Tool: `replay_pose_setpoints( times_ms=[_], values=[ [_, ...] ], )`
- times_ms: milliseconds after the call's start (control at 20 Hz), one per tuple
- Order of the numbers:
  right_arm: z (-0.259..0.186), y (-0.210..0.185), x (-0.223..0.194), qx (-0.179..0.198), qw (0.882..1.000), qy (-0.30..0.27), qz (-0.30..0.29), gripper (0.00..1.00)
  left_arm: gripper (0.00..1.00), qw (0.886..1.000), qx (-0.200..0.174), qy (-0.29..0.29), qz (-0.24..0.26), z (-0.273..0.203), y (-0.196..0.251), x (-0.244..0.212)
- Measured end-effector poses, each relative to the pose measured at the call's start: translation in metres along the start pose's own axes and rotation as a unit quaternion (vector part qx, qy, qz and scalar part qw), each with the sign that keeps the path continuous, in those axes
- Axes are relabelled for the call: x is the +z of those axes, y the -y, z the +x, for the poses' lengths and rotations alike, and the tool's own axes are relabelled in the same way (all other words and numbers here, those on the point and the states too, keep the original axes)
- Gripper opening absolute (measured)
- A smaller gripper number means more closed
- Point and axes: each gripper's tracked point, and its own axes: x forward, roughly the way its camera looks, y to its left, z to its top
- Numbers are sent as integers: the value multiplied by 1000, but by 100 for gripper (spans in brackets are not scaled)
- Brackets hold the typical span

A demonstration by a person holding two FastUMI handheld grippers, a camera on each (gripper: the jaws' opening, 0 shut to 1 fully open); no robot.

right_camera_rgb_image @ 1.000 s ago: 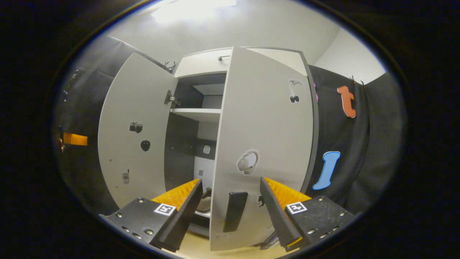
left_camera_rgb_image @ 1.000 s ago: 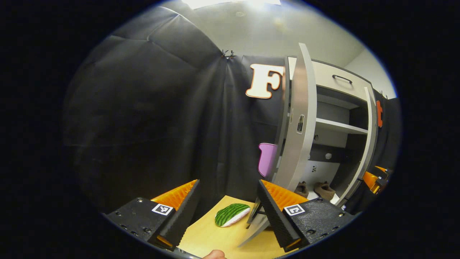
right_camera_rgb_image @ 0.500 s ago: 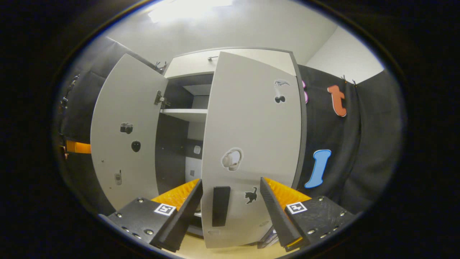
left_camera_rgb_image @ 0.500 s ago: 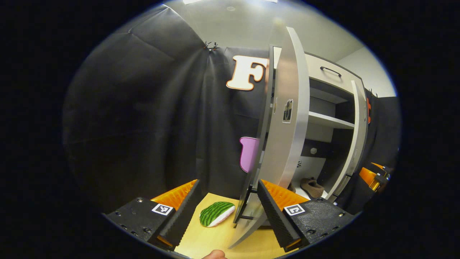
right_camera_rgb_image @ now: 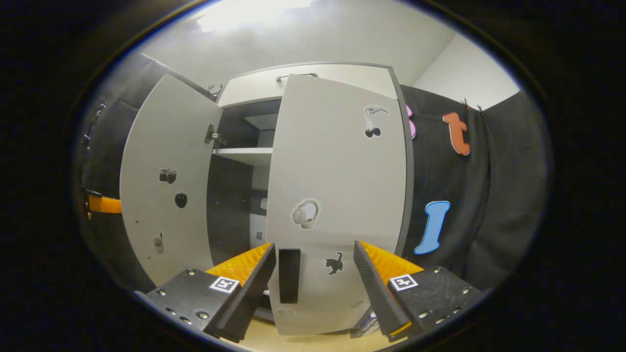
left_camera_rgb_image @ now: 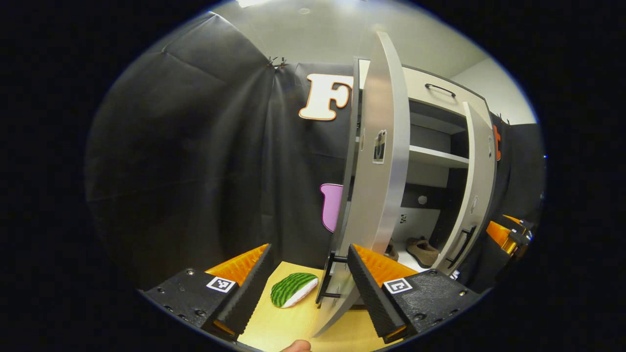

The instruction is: Grab one shoe with the right hand and put it into the shoe cabinet, grab the other shoe with the left hand and put it into the shoe cabinet; then close the right door with the right hand and the left door with the left hand.

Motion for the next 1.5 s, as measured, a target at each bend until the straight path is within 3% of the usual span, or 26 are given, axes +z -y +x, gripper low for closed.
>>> replay_pose_setpoints(
  times_ms=[250,300,350,400,550,600,650,700,800,850,1000,1100,1150,1250,1400,1450,1500],
  values=[
    [-1,12,-4,-3,1000,-2,9,96,89,999,-34,-2,-2,0,34,-4],
    [-3,15,-3,-6,1000,-2,10,96,94,999,-41,-3,-2,1,41,-4],
    [-5,18,-4,-8,1000,-2,10,96,89,999,-50,-4,-1,3,50,-4],
    [-6,22,-5,-11,1000,-2,10,96,94,998,-59,-5,2,4,59,-5],
    [-13,36,-7,-24,1000,-4,10,96,94,996,-85,-9,5,7,84,-8],
    [-16,41,-7,-29,1000,-4,9,96,89,995,-94,-10,2,12,92,-8],
    [-19,47,-7,-35,999,-5,8,96,94,995,-104,-11,-2,14,101,-9],
    [-22,52,-7,-41,999,-5,7,96,89,993,-115,-13,-7,17,110,-10],
    [-28,63,-7,-54,999,-6,5,96,89,990,-137,-13,-10,20,128,-14],
    [-33,69,-7,-60,998,-6,4,98,95,989,-146,-12,-11,25,137,-15],
    [-46,88,-7,-85,996,-8,-2,94,89,986,-167,-18,-12,37,157,-23],
    [-58,101,-8,-104,995,-10,-8,98,95,985,-169,-21,3,45,163,-29],
    [-63,108,-9,-113,993,-11,-10,98,90,984,-175,-23,8,47,172,-31],
    [-75,120,-10,-133,991,-14,-13,98,99,982,-188,-25,8,53,184,-35],
    [-93,135,-7,-159,987,-16,-12,96,91,979,-201,-26,13,59,195,-38],
    [-98,139,-7,-167,986,-15,-11,98,95,978,-206,-26,14,62,199,-39],
    [-103,141,-6,-174,985,-15,-10,98,91,977,-210,-26,14,64,201,-39]
  ],
)
